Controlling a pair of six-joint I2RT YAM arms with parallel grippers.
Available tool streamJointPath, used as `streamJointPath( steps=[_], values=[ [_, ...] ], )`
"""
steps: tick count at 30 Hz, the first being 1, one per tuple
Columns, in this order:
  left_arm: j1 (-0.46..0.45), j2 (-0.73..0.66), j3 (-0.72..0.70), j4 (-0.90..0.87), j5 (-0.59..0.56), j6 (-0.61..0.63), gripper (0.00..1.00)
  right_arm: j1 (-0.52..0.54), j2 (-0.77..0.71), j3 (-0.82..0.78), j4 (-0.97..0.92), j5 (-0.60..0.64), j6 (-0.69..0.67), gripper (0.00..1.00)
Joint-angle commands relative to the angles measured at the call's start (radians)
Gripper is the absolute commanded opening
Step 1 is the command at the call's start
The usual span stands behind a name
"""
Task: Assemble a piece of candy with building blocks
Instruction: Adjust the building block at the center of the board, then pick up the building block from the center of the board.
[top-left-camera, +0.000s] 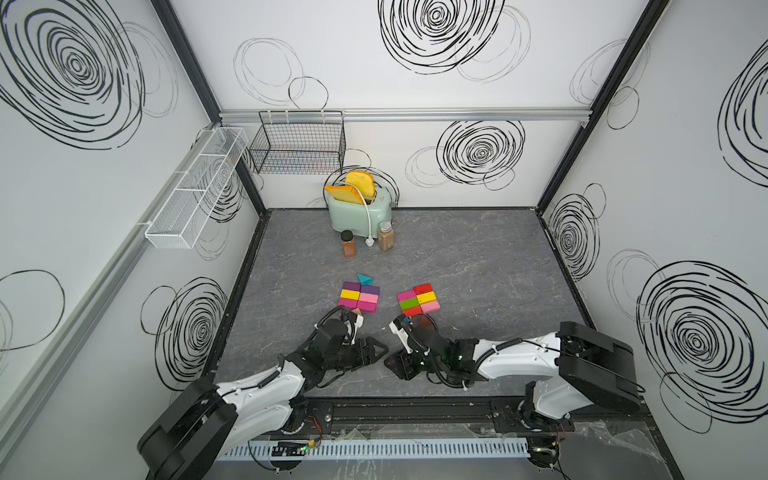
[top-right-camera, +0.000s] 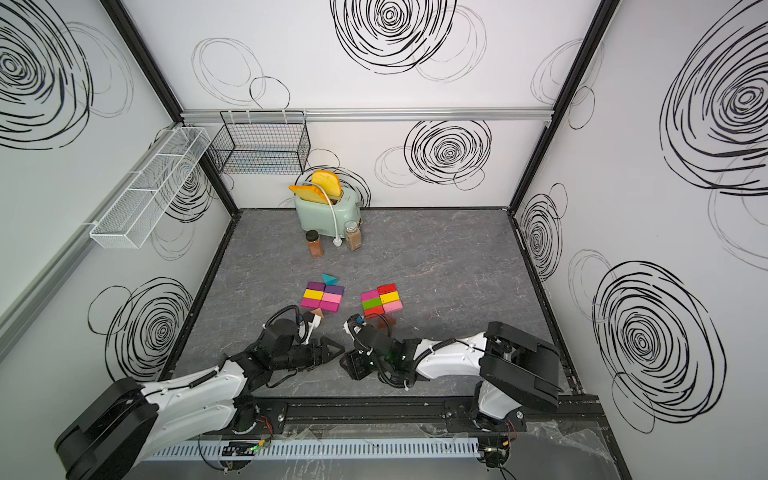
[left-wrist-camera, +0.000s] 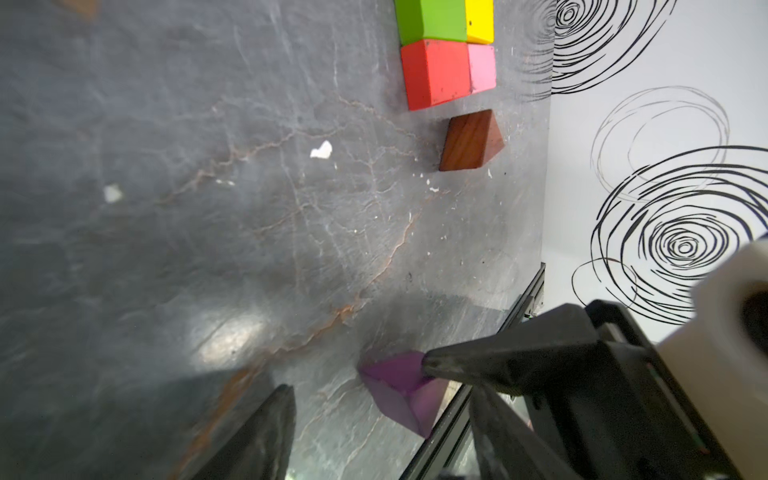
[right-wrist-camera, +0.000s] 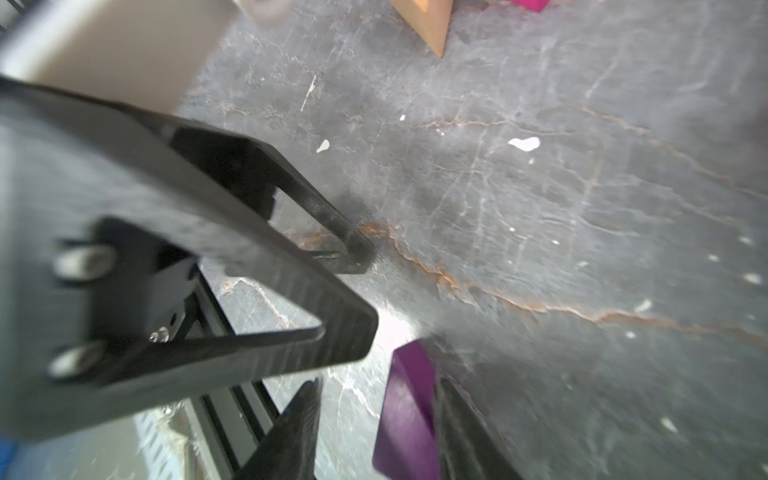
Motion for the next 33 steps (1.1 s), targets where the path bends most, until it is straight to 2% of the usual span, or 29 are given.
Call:
streamJointPath(
  steps=[1, 8, 15, 23, 33],
  values=[
    [0.049, -0.091, 0.053, -0.188, -0.029, 0.047, 0.72, 0.029, 0.034, 0.068, -0.198, 0.064, -0.049, 0.47],
    [0.088, -0.128, 0.072, -0.230, 0.004, 0.055, 0.79, 0.039, 0.025, 0.163, -0.433, 0.162, -0.212, 0.49],
    [0.107, -0.165, 0.105, -0.313, -0.012, 0.068, 0.79, -0.023, -0.003, 0.184, -0.456, 0.078, -0.419, 0.49],
    [0.126, -0.157, 0.107, -0.311, 0.011, 0.065, 0.78, -0.046, -0.011, 0.186, -0.430, -0.021, -0.565, 0.49],
    [0.152, -0.164, 0.102, -0.304, 0.046, 0.062, 0.78, -0.080, 0.021, 0.229, -0.511, -0.037, -0.687, 0.49]
  ],
)
